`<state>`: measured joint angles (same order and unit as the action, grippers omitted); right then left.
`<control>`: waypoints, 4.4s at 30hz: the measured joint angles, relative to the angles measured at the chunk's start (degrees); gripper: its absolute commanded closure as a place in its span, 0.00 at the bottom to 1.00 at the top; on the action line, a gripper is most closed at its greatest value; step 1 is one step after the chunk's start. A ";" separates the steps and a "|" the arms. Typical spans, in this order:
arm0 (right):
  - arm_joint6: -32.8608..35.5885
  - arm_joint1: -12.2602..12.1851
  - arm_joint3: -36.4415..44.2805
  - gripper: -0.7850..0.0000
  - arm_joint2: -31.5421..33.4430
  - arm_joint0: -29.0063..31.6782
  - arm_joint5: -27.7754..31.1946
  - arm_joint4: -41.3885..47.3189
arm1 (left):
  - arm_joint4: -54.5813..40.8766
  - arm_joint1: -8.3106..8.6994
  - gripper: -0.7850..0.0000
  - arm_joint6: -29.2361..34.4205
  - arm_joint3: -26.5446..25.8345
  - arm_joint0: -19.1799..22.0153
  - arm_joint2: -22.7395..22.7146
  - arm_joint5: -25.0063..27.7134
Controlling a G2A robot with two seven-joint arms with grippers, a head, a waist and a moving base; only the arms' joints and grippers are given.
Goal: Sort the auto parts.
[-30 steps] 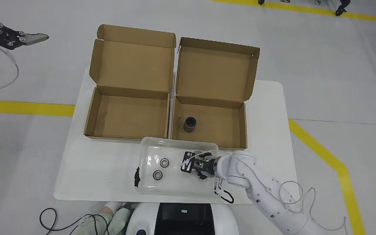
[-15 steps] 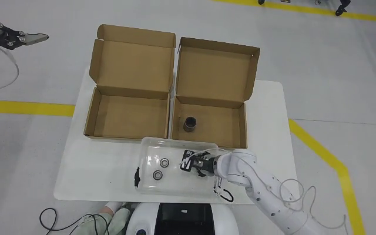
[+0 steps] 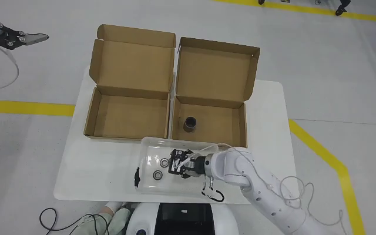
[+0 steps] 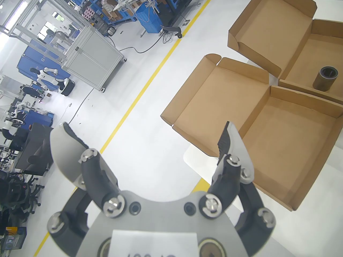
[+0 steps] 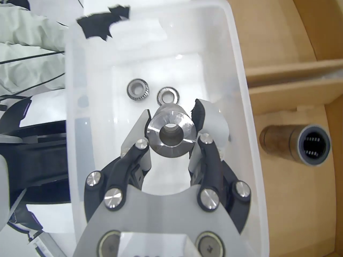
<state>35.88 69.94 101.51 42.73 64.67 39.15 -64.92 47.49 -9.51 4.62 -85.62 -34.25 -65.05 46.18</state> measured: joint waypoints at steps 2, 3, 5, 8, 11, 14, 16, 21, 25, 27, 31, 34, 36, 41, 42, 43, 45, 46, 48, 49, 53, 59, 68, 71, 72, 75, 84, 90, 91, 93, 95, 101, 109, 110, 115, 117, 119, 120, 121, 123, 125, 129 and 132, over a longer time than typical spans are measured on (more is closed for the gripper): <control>-0.26 0.38 0.87 1.00 -0.99 -1.44 0.40 0.08 | 0.00 0.00 0.00 0.00 0.00 0.00 0.00 0.00; -0.48 0.58 1.33 1.00 -1.36 -2.06 0.47 0.36 | 0.00 0.00 0.00 0.00 0.00 0.00 0.00 0.00; -0.68 0.99 2.11 1.00 -2.03 -3.58 0.36 0.70 | 0.00 0.00 0.00 0.00 0.00 0.00 0.00 0.00; -1.98 1.63 3.71 1.00 -2.55 -5.95 0.15 1.31 | 0.00 0.00 0.00 0.00 0.00 0.00 0.00 0.00; -6.48 2.19 4.83 1.00 -1.93 -8.44 0.38 1.84 | 0.00 0.00 0.00 0.00 0.00 0.00 0.00 0.00; -10.53 2.81 5.15 1.00 -1.44 -11.07 0.58 2.45 | 0.00 0.00 0.00 0.00 0.00 0.00 0.00 0.00; -11.69 3.21 4.85 1.00 -1.20 -12.87 0.25 2.84 | 0.00 0.00 0.00 0.00 0.00 0.00 0.00 0.00; -13.94 4.39 4.70 1.00 -0.26 -17.61 -2.17 5.49 | 0.00 0.00 0.00 0.00 0.00 0.00 0.00 0.00; -16.34 5.15 4.75 1.00 1.09 -20.70 -3.79 8.08 | 0.00 0.00 0.00 0.00 0.00 0.00 0.00 0.00; -17.49 5.48 4.72 1.00 2.04 -22.25 -4.61 9.15 | 0.00 0.00 0.00 0.00 0.00 0.00 0.00 0.00; -19.24 5.98 4.42 1.00 3.89 -24.70 -6.01 11.13 | 0.00 0.00 0.00 0.00 0.00 0.00 0.00 0.00; -20.05 6.21 4.57 1.00 5.16 -26.04 -5.93 12.71 | 0.00 0.00 0.00 0.00 0.00 0.00 0.00 0.00; -20.06 6.31 4.77 1.00 5.81 -26.88 -4.96 14.26 | 0.00 0.00 0.00 0.00 0.00 0.00 0.00 0.00; -18.86 6.32 6.15 1.00 7.98 -27.99 -4.71 16.29 | 0.00 0.00 0.00 0.00 0.00 0.00 0.00 0.00; -18.59 6.29 6.59 1.00 8.36 -28.05 -4.82 16.38 | 0.00 0.00 0.00 0.00 0.00 0.00 0.00 0.00; -18.35 6.27 7.01 1.00 8.71 -28.06 -4.93 16.48 | 0.00 0.00 0.00 0.00 0.00 0.00 0.00 0.00; -17.80 6.23 7.85 1.00 9.36 -28.03 -5.16 16.68 | 0.00 0.00 0.00 0.00 0.00 0.00 0.00 0.00; -17.60 6.22 8.12 1.00 9.60 -28.00 -5.28 16.73 | 0.00 0.00 0.00 0.00 0.00 0.00 0.00 0.00; -17.21 6.20 8.59 1.00 10.03 -27.87 -5.46 16.81 | 0.00 0.00 0.00 0.00 0.00 0.00 0.00 0.00; -17.05 6.20 8.74 1.00 10.17 -27.82 -5.53 16.81 | 0.00 0.00 0.00 0.00 0.00 0.00 0.00 0.00; -16.61 6.20 9.32 1.00 10.63 -27.44 -5.86 16.55 | 0.00 0.00 0.00 0.00 0.00 0.00 0.00 0.00; -15.71 6.15 10.31 1.00 10.95 -26.67 -6.10 15.10 | 0.00 0.00 0.00 0.00 0.00 0.00 0.00 0.00; -15.38 5.84 9.83 1.00 11.45 -23.68 -5.33 13.50 | 0.00 0.00 0.00 0.00 0.00 0.00 0.00 0.00; -15.00 5.61 8.80 1.00 11.61 -21.87 -4.70 12.94 | 0.00 0.00 0.00 0.00 0.00 0.00 0.00 0.00; -15.06 5.52 8.41 1.00 11.72 -21.27 -4.45 12.83 | 0.00 0.00 0.00 0.00 0.00 0.00 0.00 0.00; -15.20 5.22 7.32 1.00 12.23 -19.30 -3.51 12.32 | 0.00 0.00 0.00 0.00 0.00 0.00 0.00 0.00; -9.68 4.20 6.60 1.00 12.51 -13.31 -4.37 7.17 | 0.00 0.00 0.00 0.00 0.00 0.00 0.00 0.00; -6.15 3.82 3.52 1.00 12.75 -11.67 -6.41 4.29 | 0.00 0.00 0.00 0.00 0.00 0.00 0.00 0.00; -5.38 3.75 2.99 1.00 12.79 -11.55 -6.61 3.78 | 0.00 0.00 0.00 0.00 0.00 0.00 0.00 0.00; -3.76 3.60 1.91 1.00 13.10 -11.21 -7.32 3.04 | 0.00 0.00 0.00 0.00 0.00 0.00 0.00 0.00; -2.24 3.39 0.72 1.00 13.78 -10.75 -8.06 2.46 | 0.00 0.00 0.00 0.00 0.00 0.00 0.00 0.00; 2.83 2.79 -3.07 1.00 15.69 -8.81 -9.38 4.03 | 0.00 0.00 0.00 0.00 0.00 0.00 0.00 0.00; 5.67 2.33 -7.70 1.00 16.58 -7.25 -11.27 4.04 | 0.00 0.00 0.00 0.00 0.00 0.00 0.00 0.00; 5.35 2.28 -8.24 1.00 16.89 -6.96 -12.05 3.87 | 0.00 0.00 0.00 0.00 0.00 0.00 0.00 0.00; 6.49 2.11 -10.23 1.00 17.27 -5.79 -14.52 3.68 | 0.00 0.00 0.00 0.00 0.00 0.00 0.00 0.00; 7.65 2.16 -11.63 1.00 16.81 -5.78 -15.32 3.91 | 0.00 0.00 0.00 0.00 0.00 0.00 0.00 0.00; 8.08 2.29 -13.10 1.00 16.18 -5.91 -16.35 3.77 | 0.00 0.00 0.00 0.00 0.00 0.00 0.00 0.00; 8.06 2.35 -13.78 1.00 15.91 -5.98 -16.73 3.67 | 0.00 0.00 0.00 0.00 0.00 0.00 0.00 0.00; 7.97 2.41 -14.44 1.00 15.65 -6.09 -17.02 3.54 | 0.00 0.00 0.00 0.00 0.00 0.00 0.00 0.00; 7.87 2.56 -15.95 1.00 15.02 -6.47 -17.58 3.30 | 0.00 0.00 0.00 0.00 0.00 0.00 0.00 0.00; 7.74 2.74 -17.47 1.00 14.50 -6.91 -18.27 3.39 | 0.00 0.00 0.00 0.00 0.00 0.00 0.00 0.00; 7.73 3.13 -19.92 1.00 13.16 -7.93 -18.35 3.88 | 0.00 0.00 0.00 0.00 0.00 0.00 0.00 0.00; 8.12 3.54 -21.91 1.00 11.96 -9.06 -18.57 4.41 | 0.00 0.00 0.00 0.00 0.00 0.00 0.00 0.00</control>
<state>44.00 73.48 79.61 54.68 55.62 20.58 -60.51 47.49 -9.51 4.62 -85.62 -34.25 -65.05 46.18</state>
